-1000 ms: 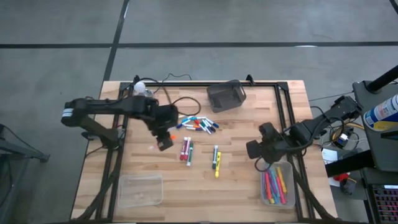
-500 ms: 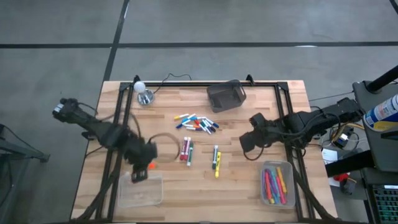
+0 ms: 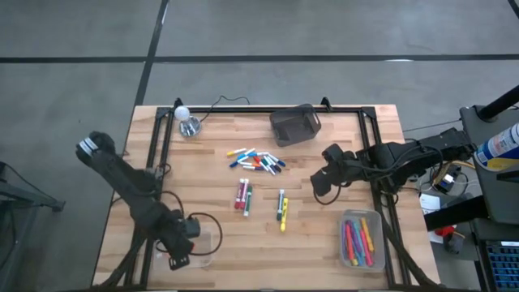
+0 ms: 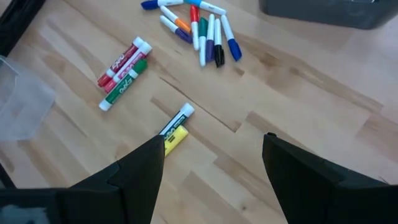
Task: Pick & Place Markers
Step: Put the orange marker pen into the transparent bin, then put the red marker pen into the transparent bin
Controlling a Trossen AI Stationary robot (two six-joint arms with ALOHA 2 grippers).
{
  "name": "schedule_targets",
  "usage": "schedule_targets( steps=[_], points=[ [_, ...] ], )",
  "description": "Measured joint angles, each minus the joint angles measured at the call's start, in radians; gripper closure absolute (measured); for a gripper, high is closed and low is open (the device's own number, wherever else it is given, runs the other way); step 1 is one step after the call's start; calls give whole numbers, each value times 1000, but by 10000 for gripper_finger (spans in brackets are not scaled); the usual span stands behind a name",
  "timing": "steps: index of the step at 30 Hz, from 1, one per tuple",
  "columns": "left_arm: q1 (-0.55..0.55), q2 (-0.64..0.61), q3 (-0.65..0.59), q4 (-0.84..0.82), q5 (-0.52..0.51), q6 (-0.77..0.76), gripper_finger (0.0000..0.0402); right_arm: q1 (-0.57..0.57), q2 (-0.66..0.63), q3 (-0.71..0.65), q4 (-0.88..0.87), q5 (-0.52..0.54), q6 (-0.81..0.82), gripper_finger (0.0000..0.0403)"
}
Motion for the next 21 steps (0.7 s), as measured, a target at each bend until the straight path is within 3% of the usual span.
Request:
schedule_targets(
  steps=[8,16,21],
  points=[
    [15,20,-38,1,100,53,306,1,0,0,-3,-41,-7,145],
    [80,-59,-38,-39,77,61,284,0,0,0,-10,-51,-18,145],
    [191,-124,-31,-75,27,84,283,0,-1,0,-10,-44,-22,145]
  ],
)
